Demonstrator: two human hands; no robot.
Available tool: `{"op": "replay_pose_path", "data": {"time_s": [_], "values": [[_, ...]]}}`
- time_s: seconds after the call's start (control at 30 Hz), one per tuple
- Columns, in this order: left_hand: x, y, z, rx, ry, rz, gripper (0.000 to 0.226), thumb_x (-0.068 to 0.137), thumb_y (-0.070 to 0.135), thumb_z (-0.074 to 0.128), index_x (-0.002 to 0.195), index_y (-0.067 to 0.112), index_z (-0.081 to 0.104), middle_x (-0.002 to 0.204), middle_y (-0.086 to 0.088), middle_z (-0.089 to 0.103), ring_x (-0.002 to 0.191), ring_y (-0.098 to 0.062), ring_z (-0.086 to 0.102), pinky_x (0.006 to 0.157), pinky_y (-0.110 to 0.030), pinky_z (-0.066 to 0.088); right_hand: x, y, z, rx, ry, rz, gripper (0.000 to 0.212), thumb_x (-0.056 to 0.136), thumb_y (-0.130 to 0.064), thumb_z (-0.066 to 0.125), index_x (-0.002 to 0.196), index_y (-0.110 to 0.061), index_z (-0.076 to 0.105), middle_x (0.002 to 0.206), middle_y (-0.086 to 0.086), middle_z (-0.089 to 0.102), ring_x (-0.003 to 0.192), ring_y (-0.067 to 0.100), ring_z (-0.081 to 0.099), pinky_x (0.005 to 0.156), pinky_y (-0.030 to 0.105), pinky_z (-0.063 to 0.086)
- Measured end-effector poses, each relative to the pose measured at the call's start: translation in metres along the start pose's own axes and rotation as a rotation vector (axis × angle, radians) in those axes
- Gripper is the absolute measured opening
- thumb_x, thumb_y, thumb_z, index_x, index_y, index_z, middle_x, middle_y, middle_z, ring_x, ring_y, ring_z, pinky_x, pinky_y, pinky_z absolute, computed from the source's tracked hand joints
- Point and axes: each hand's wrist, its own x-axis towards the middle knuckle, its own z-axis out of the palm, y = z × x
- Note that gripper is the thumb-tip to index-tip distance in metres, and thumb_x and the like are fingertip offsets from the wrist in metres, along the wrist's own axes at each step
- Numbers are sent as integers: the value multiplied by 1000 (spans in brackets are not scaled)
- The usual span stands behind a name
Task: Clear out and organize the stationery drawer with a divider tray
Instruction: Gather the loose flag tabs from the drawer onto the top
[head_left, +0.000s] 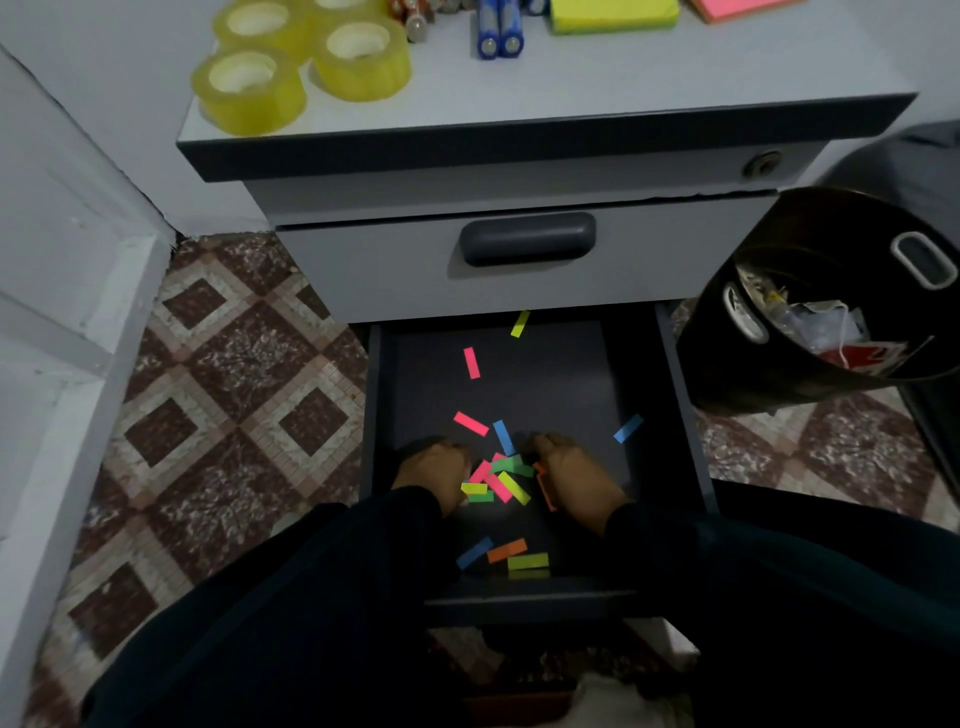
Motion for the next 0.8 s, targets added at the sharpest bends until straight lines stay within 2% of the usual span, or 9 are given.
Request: {"op": "replay_pose_path", "data": {"time_s": [0.07, 0.17, 0.27, 0.4, 0.5, 0.63, 0.8], "values": [[0, 1, 0, 14, 0, -5, 30, 81, 18, 68, 108, 9, 58, 124, -9, 52, 113, -25, 52, 93, -35, 46, 2, -2, 2, 4, 11, 18, 43, 96, -11, 43, 139, -11, 38, 140, 10, 42, 126, 24, 45, 104, 31, 37], [-1, 1, 3, 46, -4, -13, 23, 86, 19, 62, 106, 10, 58, 119, -8, 57, 109, -25, 55, 89, -34, 46, -1, -10, 4, 5, 42, 16, 54, 95, -24, 52, 143, -11, 32, 146, 9, 32, 130, 24, 40, 105, 32, 36], [-1, 2, 6, 49, 33, -17, 24, 88, 16, 58, 111, 10, 56, 123, -10, 58, 114, -28, 55, 92, -35, 46, -4, -15, 9, -148, 43, -64, 66, 90, -29, 59, 145, -12, 28, 147, 8, 29, 132, 25, 33, 107, 32, 33], [-1, 3, 9, 74, 15, -33, 31, 91, 16, 52, 121, 11, 55, 131, -11, 54, 121, -28, 51, 100, -37, 44, -4, -17, 14, -161, 49, -88, 53, 93, -18, 52, 142, -12, 33, 145, 7, 33, 132, 22, 34, 107, 31, 34], [-1, 3, 10, 80, -3, -25, 31, 91, 17, 51, 121, 14, 58, 130, -10, 54, 119, -27, 53, 99, -37, 45, -3, -17, 14, -121, 47, -73, 46, 94, -11, 48, 139, -10, 38, 144, 9, 35, 131, 22, 36, 106, 31, 35], [0, 2, 8, 39, 25, -38, 29, 90, 20, 55, 118, 18, 60, 126, -7, 57, 116, -25, 54, 96, -35, 45, -2, -13, 18, -93, 19, -43, 33, 96, -15, 47, 129, -11, 46, 132, 9, 48, 120, 21, 47, 97, 29, 40], [-1, -4, 5, -120, 48, -71, 27, 87, 21, 62, 113, 18, 64, 123, -5, 61, 114, -23, 56, 91, -29, 46, 1, -8, 17, -54, 9, 12, 41, 94, -15, 51, 133, -14, 41, 130, 11, 51, 120, 25, 49, 99, 33, 41]]}}
